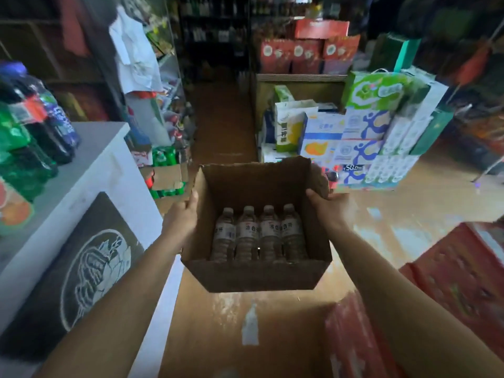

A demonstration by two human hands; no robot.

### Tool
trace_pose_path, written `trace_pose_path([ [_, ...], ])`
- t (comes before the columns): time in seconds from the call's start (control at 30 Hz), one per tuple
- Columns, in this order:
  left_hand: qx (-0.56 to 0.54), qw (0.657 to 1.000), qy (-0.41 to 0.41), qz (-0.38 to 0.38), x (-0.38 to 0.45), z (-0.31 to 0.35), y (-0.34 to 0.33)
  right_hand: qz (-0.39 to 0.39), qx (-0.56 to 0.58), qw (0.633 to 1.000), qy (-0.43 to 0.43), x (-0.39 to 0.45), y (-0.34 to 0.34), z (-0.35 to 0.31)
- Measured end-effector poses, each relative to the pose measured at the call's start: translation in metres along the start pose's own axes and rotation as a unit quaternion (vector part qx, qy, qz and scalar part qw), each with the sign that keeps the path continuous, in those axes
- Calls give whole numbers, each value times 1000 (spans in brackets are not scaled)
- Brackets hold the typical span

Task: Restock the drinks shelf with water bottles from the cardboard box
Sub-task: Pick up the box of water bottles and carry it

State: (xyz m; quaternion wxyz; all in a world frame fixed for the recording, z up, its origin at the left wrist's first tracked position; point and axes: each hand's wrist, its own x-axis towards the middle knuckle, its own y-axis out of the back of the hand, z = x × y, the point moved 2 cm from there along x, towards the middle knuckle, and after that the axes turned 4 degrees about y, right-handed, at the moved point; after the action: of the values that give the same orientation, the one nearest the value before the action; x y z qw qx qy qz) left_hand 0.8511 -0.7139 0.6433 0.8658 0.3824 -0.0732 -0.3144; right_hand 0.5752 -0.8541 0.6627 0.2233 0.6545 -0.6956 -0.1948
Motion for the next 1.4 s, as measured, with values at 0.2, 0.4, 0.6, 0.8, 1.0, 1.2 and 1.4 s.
trace_pose_path([
  [0.2, 0, 999, 53, 4, 151, 48, -30, -53, -21, 998, 24, 146, -80, -53],
  [0.4, 27, 997, 74, -2, 321, 105, -51, -62, 2, 998, -7, 296, -178, -112],
  [0.6, 28, 998, 57, 13, 490, 195, -52, -61, 40, 997, -8, 443, -257, -193],
  [0.8, 62, 996, 62, 25, 655, 264, -70, -88, 27, 995, 21, 603, -345, -262],
  [1.0, 47, 994, 83, 52, 821, 330, -88, -109, 32, 993, 27, 762, -438, -326],
  [1.2, 17, 993, 85, 79, 1003, 378, -97, -118, 45, 991, 33, 908, -528, -410],
  [1.4, 62, 995, 59, 49, 1187, 428, -113, -115, 44, 991, 47, 1044, -637, -463],
])
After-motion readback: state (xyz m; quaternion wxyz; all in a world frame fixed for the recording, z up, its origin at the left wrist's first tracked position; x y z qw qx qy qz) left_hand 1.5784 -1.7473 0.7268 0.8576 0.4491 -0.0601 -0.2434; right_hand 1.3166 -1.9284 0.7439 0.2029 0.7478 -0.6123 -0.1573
